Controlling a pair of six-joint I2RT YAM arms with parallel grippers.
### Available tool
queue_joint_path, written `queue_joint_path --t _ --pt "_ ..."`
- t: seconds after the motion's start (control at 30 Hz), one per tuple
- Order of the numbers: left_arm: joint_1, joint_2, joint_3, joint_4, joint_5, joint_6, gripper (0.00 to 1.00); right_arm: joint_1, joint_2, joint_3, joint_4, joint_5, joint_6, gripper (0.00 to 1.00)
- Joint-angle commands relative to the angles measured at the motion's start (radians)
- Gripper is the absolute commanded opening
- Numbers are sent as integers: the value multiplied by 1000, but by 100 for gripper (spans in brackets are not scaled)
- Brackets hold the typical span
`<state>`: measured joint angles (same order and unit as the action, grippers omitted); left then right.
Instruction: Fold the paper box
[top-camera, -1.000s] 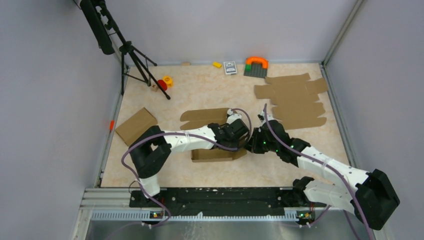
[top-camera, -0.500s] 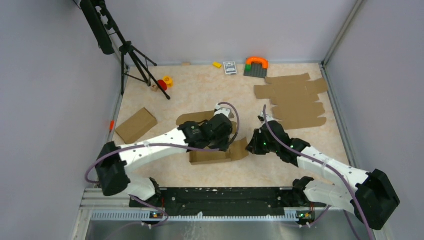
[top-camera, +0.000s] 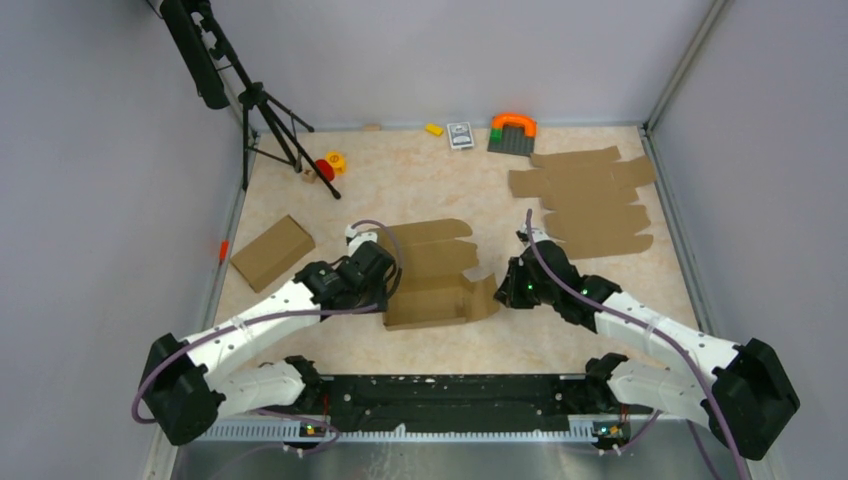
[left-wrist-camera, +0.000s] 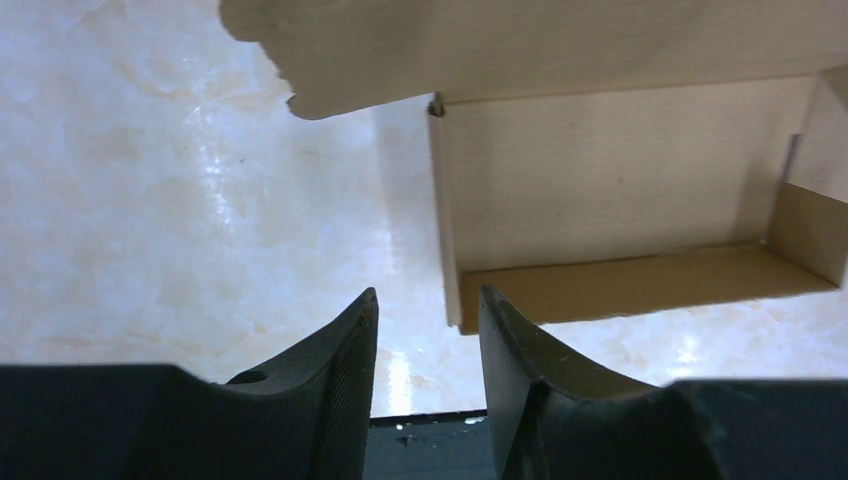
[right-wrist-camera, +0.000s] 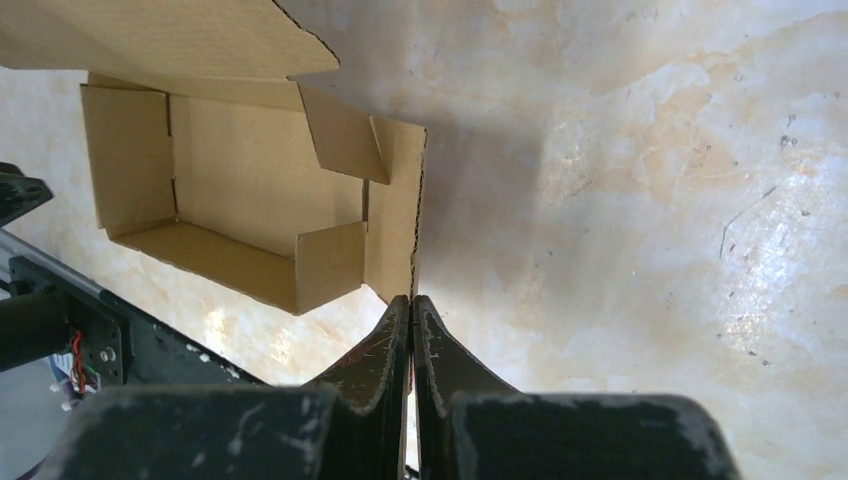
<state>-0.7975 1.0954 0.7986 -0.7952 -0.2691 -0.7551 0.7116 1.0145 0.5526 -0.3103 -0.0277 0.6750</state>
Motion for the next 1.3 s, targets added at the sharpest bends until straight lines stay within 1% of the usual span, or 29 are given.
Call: queue_joint_path --t 0.0,0.1,0.2,0.33,0.43,0.53,0.63,0.67,0.77,1.03,1.1,1.13,1.27 --pt "46 -3 -32 33 -11 2 45 10 -11 60 9 11 -15 0" --pt "57 38 -39 77 15 10 46 11 -11 60 12 7 -15 0" --pt "69 80 -49 128 28 16 40 12 -11 63 12 -1 -19 0" --pt "79 137 -61 175 43 20 39 11 -13 70 13 -16 -30 0" --pt "81 176 -66 188 46 20 35 11 -14 73 26 -36 -39 0" --pt "82 194 -71 202 58 20 24 11 -8 74 62 -84 -50 0" --pt "83 200 -69 203 70 22 6 13 5 78 99 -133 -53 0" --pt "83 201 -67 202 72 23 4 15 8 78 114 -142 -49 0" --pt "83 205 -61 200 75 23 1 29 24 81 159 -163 -39 0" --pt "81 215 -47 212 92 15 0 66 97 90 259 -194 -1 0" --pt "81 217 -48 211 91 15 0 66 110 89 262 -187 1 11" --pt "81 216 -49 209 89 15 0 66 113 88 251 -174 2 14" --pt "81 209 -58 206 90 18 0 66 118 68 263 -152 0 21"
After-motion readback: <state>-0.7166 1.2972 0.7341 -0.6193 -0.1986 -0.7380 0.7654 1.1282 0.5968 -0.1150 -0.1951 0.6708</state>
